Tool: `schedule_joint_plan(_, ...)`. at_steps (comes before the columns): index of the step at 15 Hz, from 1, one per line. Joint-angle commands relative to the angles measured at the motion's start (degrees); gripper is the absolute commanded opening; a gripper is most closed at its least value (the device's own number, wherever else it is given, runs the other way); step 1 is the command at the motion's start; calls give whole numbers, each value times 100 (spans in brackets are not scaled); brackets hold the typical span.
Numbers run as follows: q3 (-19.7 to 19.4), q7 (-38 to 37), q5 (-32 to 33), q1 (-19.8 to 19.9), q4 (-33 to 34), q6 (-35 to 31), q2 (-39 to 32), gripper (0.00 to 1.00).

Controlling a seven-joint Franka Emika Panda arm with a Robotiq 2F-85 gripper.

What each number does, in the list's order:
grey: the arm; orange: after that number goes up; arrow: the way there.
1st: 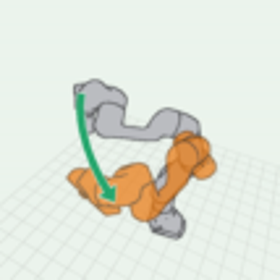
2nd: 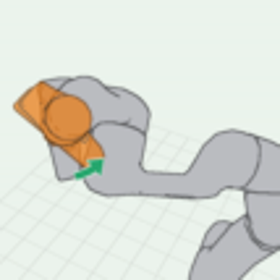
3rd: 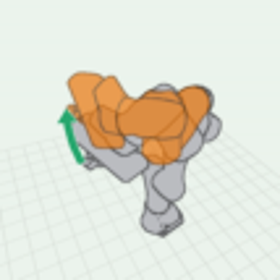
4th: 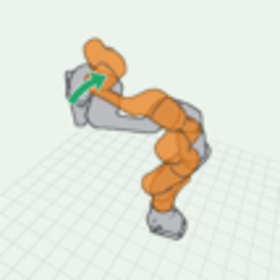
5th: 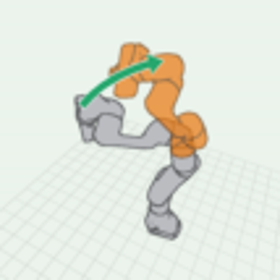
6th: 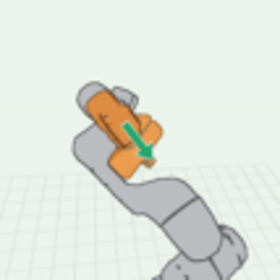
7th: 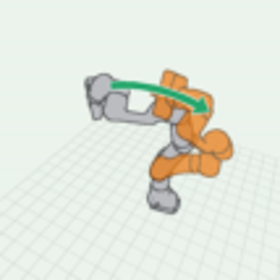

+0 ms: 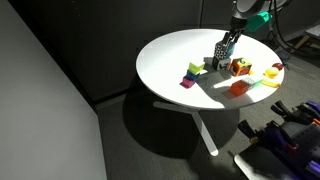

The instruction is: Pick up the square plush toy on the left and put it on top of the square push toy in the middle

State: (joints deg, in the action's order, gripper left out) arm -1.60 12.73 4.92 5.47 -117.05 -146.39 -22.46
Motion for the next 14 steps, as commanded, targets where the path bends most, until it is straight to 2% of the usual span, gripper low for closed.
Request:
schedule_joint_plan(1,62,188,-98,89,91,109,56,100)
schedule_joint_plan(9,99,222,-90,58,25,165,236,100)
schedule_joint_plan(14,67,93,18,-52,-20,499,424,100)
